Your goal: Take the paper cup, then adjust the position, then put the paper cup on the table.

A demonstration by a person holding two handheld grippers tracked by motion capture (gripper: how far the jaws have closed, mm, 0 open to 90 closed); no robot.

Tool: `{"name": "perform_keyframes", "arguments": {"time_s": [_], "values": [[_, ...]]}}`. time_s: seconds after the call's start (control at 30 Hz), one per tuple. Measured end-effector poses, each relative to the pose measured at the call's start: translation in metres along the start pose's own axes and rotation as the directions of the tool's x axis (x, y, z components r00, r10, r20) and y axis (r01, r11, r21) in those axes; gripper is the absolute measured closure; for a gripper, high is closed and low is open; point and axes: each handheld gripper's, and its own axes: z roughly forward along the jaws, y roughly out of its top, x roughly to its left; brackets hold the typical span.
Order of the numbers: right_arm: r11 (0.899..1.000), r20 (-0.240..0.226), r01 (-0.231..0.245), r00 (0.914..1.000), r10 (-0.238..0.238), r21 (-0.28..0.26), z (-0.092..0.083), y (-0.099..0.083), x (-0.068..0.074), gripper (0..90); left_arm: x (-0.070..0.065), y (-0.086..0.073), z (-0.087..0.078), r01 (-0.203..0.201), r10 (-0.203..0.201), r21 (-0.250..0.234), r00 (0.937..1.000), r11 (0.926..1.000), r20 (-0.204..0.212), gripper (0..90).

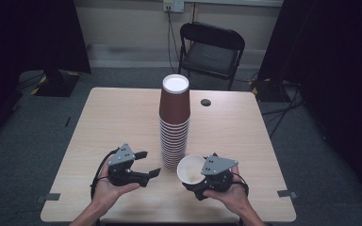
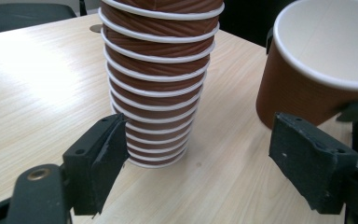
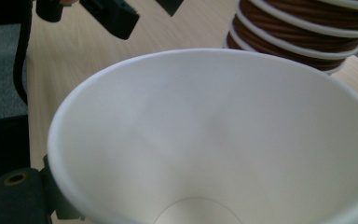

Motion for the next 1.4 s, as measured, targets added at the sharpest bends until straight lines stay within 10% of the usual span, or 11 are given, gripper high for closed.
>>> {"name": "perform_keyframes", "arguments": {"time_s": [0.53, 1.07, 1.4], "values": [[0.989, 0.155, -0.142, 0.9767, 0.148, -0.052, -0.017, -0.008, -0.026, 11.8, 0.017, -0.019, -0.018, 0.037, -0.037, -0.001, 0.9947, 0.9993, -0.096, 15.5], [0.944, 0.239, -0.293, 0.9162, 0.322, -0.149, -0.026, -0.015, -0.061, 11.9, 0.032, -0.044, -0.027, 0.075, -0.065, 0.053, 0.9833, 0.9958, -0.17, 15.7], [0.936, 0.271, -0.308, 0.8989, 0.345, -0.169, -0.019, -0.016, -0.084, 11.7, 0.04, -0.048, -0.024, 0.088, -0.075, 0.066, 0.9809, 0.9939, -0.179, 15.9]]}}
